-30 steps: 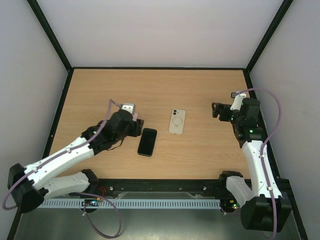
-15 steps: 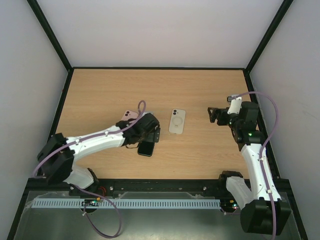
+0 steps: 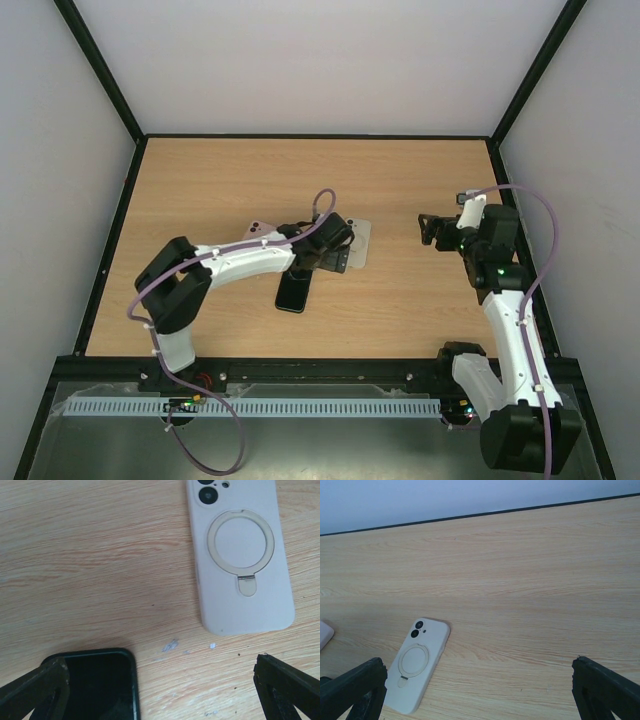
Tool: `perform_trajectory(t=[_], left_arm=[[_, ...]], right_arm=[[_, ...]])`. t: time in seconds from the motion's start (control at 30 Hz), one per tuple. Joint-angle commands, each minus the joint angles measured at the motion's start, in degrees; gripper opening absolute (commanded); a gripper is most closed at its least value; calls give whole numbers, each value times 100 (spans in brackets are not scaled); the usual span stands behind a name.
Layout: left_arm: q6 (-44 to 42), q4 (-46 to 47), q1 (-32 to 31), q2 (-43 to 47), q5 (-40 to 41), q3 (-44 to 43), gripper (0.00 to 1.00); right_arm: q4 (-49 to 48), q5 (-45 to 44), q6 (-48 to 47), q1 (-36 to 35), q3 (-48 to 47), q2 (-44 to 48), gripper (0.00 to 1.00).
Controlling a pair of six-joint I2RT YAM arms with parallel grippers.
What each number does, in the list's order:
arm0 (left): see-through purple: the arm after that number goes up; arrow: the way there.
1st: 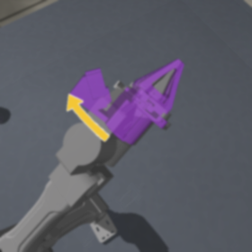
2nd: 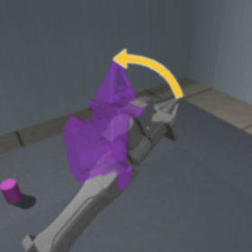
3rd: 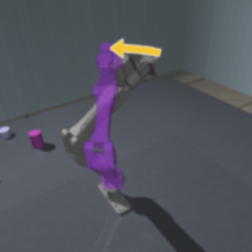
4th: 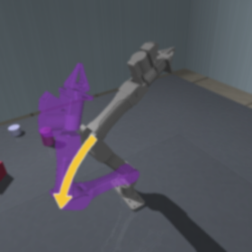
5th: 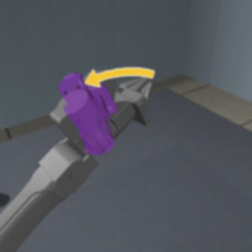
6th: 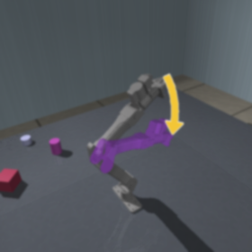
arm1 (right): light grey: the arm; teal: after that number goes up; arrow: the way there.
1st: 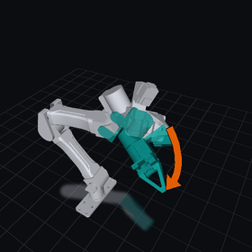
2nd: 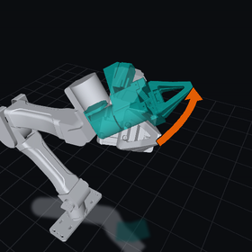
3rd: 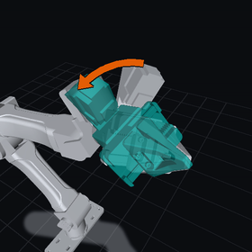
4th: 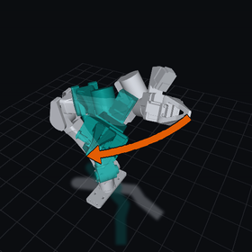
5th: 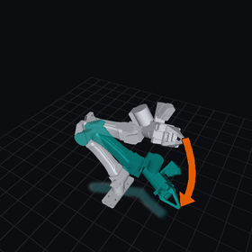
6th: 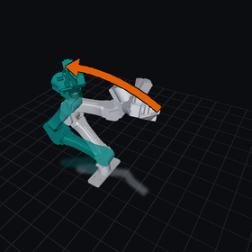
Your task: Take the phone out of the phone case
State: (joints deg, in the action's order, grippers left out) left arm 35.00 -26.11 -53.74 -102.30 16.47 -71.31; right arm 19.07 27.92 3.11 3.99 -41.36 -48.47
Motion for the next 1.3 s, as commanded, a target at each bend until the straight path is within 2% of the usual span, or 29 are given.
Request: perform_trajectory(t=[0.0, 0.37, 0.73, 1.27], left_arm=[[-198, 15, -151, -425, -60, -407, 100], [-129, -282, -172, -1773, -92, -1815, 100], [-94, -1904, 65, -3328, -189, -4195, 100], [-261, -1997, 428, -4083, -889, -4847, 99]], right_arm=[[-10, -199, 39, -29, 86, 92, 98], [-18, -189, 39, -30, 101, 102, 97], [-27, -216, 36, -29, 111, 169, 97], [-44, -242, 18, -22, 120, 180, 97]])
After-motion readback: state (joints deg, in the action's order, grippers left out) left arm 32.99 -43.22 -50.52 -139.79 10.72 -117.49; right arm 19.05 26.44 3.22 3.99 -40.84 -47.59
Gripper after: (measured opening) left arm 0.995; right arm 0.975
